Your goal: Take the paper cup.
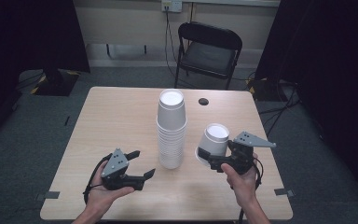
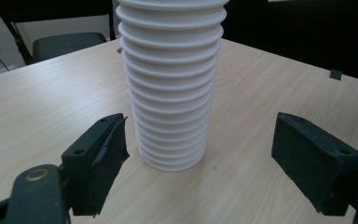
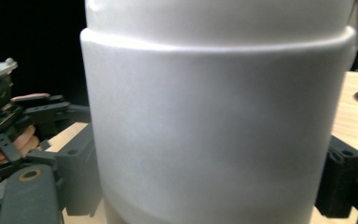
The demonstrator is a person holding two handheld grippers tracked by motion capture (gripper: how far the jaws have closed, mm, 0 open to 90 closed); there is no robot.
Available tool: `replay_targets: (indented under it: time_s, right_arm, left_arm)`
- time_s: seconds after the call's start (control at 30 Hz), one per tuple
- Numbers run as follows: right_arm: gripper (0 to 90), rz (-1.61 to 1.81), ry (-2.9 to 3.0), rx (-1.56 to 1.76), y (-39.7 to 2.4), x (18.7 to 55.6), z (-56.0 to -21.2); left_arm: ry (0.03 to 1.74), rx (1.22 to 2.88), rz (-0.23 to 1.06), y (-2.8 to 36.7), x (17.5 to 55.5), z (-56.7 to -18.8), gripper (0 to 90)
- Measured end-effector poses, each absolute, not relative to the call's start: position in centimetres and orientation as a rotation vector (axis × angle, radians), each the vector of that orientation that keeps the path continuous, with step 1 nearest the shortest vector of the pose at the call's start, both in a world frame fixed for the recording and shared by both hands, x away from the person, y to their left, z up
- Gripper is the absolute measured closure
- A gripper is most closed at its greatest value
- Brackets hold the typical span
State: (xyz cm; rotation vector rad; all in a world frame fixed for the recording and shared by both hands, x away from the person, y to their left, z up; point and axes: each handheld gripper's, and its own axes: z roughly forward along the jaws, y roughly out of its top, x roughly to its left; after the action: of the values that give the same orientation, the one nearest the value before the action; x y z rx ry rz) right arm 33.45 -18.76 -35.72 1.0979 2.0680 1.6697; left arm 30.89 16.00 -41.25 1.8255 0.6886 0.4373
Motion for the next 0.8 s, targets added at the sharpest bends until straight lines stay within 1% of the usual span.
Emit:
replay_targets:
  time_s: [0.17, 0.27, 0.4, 0.43, 0.5, 0.57, 0.7, 0.8]
  right_arm:
    - [15.3, 1.695, 2.09, 1.1, -18.0, 33.1, -36.6]
    - [15.2, 1.732, 2.1, 1.109, -17.7, 32.8, -37.2]
    - [15.2, 1.738, 2.138, 1.126, -17.1, 32.5, -37.9]
    - [15.2, 1.734, 2.146, 1.129, -17.0, 32.4, -38.0]
    - [15.2, 1.746, 2.163, 1.141, -16.6, 32.2, -38.4]
    - [15.2, 1.758, 2.168, 1.155, -16.1, 32.1, -38.6]
    - [15.2, 1.827, 2.169, 1.19, -15.6, 31.9, -38.9]
    - [15.2, 1.855, 2.181, 1.21, -15.2, 31.7, -39.0]
  left_arm:
    - [0.663, 1.857, 0.409, 14.4, 31.1, -41.4, 17.2]
    - [0.662, 1.851, 0.408, 13.8, 31.0, -41.9, 21.3]
    - [0.661, 1.845, 0.402, 13.3, 30.6, -42.6, 22.0]
    - [0.658, 1.842, 0.392, 13.2, 30.6, -42.7, 23.2]
    - [0.644, 1.828, 0.415, 13.0, 30.3, -43.0, 26.1]
    - [0.63, 1.841, 0.405, 12.7, 30.3, -43.2, 26.1]
    - [0.608, 1.818, 0.392, 12.3, 30.0, -43.3, 26.1]
    - [0.592, 1.802, 0.37, 12.0, 29.8, -43.4, 28.0]
